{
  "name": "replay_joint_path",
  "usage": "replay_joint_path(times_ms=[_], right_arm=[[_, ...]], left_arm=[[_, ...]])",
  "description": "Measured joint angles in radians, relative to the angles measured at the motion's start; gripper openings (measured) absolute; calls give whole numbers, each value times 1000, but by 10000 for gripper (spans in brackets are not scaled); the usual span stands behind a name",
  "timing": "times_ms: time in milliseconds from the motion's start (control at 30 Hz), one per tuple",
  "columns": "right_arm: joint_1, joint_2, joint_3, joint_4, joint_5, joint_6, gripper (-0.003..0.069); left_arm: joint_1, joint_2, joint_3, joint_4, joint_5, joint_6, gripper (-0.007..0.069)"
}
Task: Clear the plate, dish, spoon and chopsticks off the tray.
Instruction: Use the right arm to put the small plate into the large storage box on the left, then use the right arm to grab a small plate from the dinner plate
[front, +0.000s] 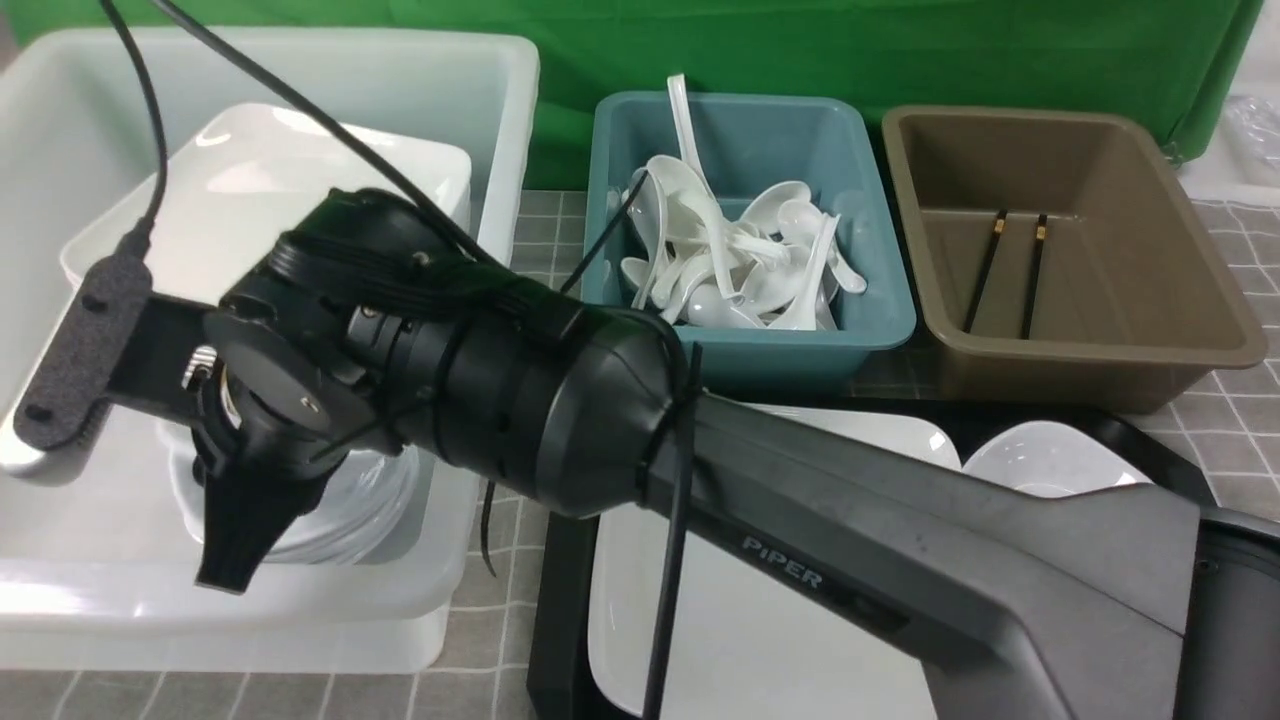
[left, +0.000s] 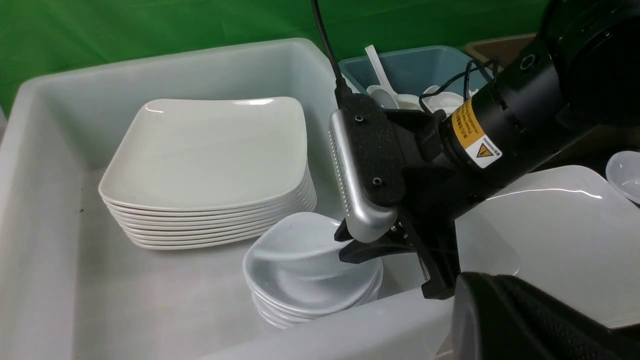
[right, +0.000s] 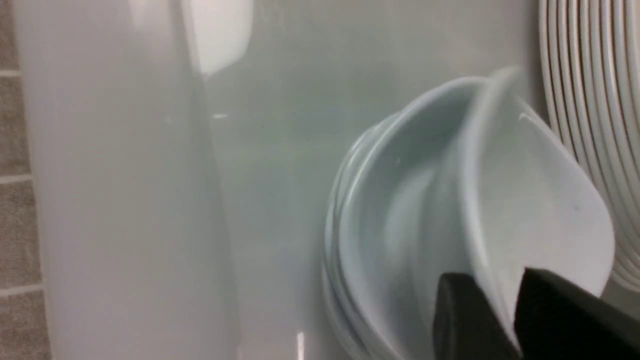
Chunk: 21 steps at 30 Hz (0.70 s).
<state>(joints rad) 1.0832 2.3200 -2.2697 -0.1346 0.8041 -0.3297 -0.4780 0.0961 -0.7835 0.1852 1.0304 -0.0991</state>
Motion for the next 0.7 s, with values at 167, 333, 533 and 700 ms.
replay_joint_path(times_ms=[167,333,533,700], right_arm=[[0,-2,-2,4,35,12,366],[2,-69,-2,5,181,24,428],[3,-227,6,-39,362,43,356],[-38,-422,185,-93,363,110,160]], left_arm=[[0,0,0,-3,0,1,10],[0,0,0,-12,-5,2,10],[0,28,-1,-92,-51,53,10],[0,123,-1,-200,-121,126,10]])
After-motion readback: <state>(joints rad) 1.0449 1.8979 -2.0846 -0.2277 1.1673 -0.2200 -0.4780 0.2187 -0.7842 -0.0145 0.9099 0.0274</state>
